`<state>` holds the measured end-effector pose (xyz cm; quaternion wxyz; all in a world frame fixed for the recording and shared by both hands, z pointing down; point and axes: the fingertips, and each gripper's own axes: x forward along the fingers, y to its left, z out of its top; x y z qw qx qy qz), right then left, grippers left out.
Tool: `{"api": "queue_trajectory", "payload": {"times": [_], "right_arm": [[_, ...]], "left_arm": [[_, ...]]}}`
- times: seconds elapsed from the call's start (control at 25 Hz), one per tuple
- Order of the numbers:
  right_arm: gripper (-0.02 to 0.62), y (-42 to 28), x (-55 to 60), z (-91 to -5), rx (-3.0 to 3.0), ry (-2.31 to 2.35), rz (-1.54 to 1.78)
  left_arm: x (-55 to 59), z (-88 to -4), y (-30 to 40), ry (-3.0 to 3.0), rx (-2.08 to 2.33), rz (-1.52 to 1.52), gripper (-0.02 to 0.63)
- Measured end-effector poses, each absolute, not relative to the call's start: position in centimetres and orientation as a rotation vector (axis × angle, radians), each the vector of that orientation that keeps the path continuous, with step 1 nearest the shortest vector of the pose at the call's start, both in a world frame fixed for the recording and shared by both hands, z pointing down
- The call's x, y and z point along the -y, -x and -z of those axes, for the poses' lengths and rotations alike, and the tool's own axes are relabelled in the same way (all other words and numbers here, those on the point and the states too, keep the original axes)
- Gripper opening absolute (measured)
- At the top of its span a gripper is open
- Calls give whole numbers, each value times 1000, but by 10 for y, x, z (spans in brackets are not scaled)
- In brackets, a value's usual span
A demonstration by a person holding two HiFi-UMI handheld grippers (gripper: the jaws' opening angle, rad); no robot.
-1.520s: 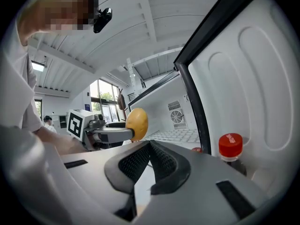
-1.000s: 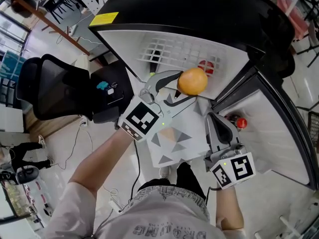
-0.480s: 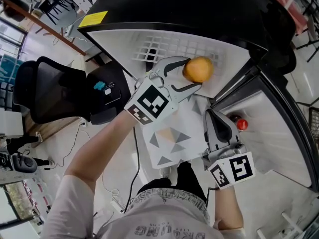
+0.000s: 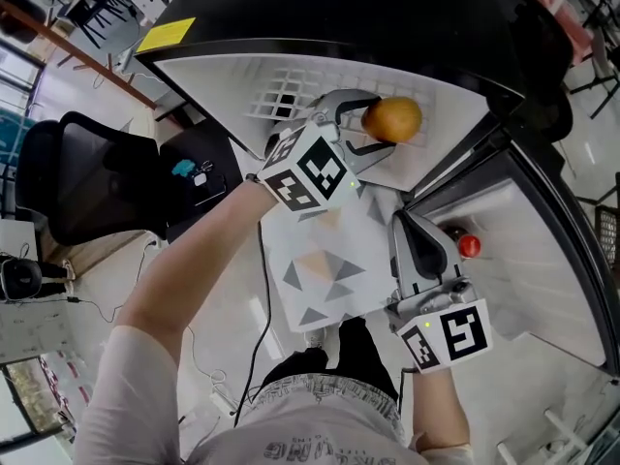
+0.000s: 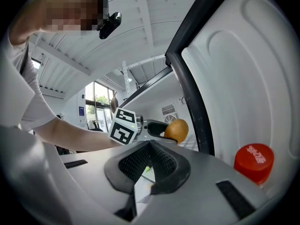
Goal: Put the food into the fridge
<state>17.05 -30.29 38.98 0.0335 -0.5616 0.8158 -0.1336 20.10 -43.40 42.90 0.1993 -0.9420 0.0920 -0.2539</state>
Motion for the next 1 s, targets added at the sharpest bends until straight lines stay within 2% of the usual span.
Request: {"api": "queue_trajectory", "payload": {"times": [1.0], "right_arm": [[3, -172, 296, -406, -2520, 1731, 453]], "left_arm": [[465, -462, -240, 2361, -140, 895, 295]]}}
